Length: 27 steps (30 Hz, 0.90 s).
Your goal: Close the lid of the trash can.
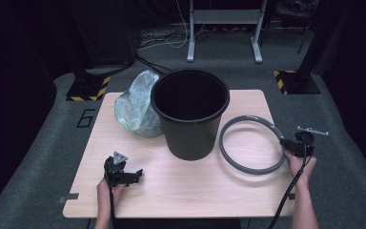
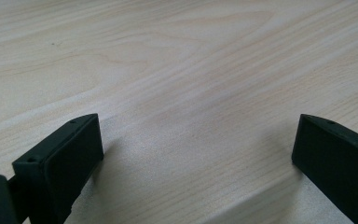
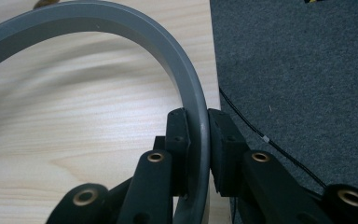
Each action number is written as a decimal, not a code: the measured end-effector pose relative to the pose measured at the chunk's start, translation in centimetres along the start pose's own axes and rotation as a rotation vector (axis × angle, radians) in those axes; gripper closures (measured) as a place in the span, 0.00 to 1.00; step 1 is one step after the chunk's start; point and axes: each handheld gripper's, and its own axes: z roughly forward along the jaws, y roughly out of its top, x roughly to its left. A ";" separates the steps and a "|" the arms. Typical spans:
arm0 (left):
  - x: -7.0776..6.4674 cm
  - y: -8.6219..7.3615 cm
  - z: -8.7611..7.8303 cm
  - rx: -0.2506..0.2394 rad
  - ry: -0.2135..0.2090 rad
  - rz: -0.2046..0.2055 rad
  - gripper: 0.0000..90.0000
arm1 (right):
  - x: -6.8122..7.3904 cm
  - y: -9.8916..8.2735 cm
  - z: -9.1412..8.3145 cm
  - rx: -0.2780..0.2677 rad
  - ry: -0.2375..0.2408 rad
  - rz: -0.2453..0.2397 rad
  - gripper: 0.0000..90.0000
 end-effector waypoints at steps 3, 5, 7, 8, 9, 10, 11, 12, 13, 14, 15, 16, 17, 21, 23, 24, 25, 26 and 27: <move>0.0 0.0 0.0 0.000 0.000 -0.001 0.02 | -0.1 0.2 -0.3 -0.005 -0.001 -0.002 0.88; 0.0 0.0 0.0 0.000 0.000 -0.001 0.02 | -0.2 0.4 -0.5 -0.005 -0.002 0.008 0.88; 0.0 0.0 0.0 -0.001 0.000 -0.002 0.02 | -0.3 0.5 -0.7 -0.009 -0.003 0.010 0.88; 0.0 0.0 0.0 -0.001 0.000 -0.001 0.02 | -0.3 0.6 -0.8 -0.010 -0.001 0.007 0.88; 0.0 0.0 0.0 0.000 0.000 -0.001 0.02 | -0.3 0.7 -1.0 -0.012 -0.001 0.008 0.88; 0.0 0.0 0.0 0.000 0.000 -0.001 0.02 | -0.3 0.9 -1.2 -0.014 -0.002 0.008 0.88; 0.0 0.0 0.0 0.000 0.000 0.000 0.02 | -0.3 1.0 -1.3 -0.017 -0.003 0.006 0.88; 0.0 0.0 0.0 0.000 0.000 -0.001 0.02 | -0.3 1.2 -1.5 -0.020 -0.002 0.007 0.88; 0.0 0.0 0.0 0.000 0.000 -0.001 0.02 | -0.3 1.3 -1.6 -0.022 -0.001 0.003 0.88; 0.0 0.0 0.0 0.000 0.000 0.000 0.02 | -0.3 1.5 -1.8 -0.025 0.001 0.006 0.88; 0.0 0.0 0.0 0.000 0.000 -0.001 0.02 | -0.3 1.6 -1.9 -0.028 0.005 0.009 0.88; 0.0 0.0 0.0 0.000 0.000 -0.001 0.02 | -0.3 1.7 -2.1 -0.030 0.003 0.009 0.88; 0.0 0.0 0.0 0.001 0.000 0.000 0.02 | -0.3 1.8 -2.2 -0.034 0.004 0.007 0.88; 0.0 0.0 0.0 0.000 0.000 -0.001 0.02 | -0.4 2.2 -2.6 -0.038 0.011 0.012 0.88; 0.0 0.0 0.0 -0.001 -0.001 -0.001 0.02 | -0.4 2.5 -2.8 -0.040 0.012 0.012 0.88; 0.0 0.0 0.0 -0.001 0.000 -0.002 0.02 | -0.4 2.6 -2.8 -0.042 0.014 0.014 0.88; 0.0 0.0 0.0 -0.001 0.000 -0.002 0.02 | -0.3 2.7 -3.0 -0.042 0.011 0.011 0.88; 0.0 0.0 0.0 -0.001 0.000 -0.003 0.02 | -0.3 2.8 -3.0 -0.043 0.013 0.012 0.88; 0.0 0.0 0.0 -0.001 0.000 -0.001 0.02 | -0.3 2.9 -3.1 -0.044 0.013 0.013 0.88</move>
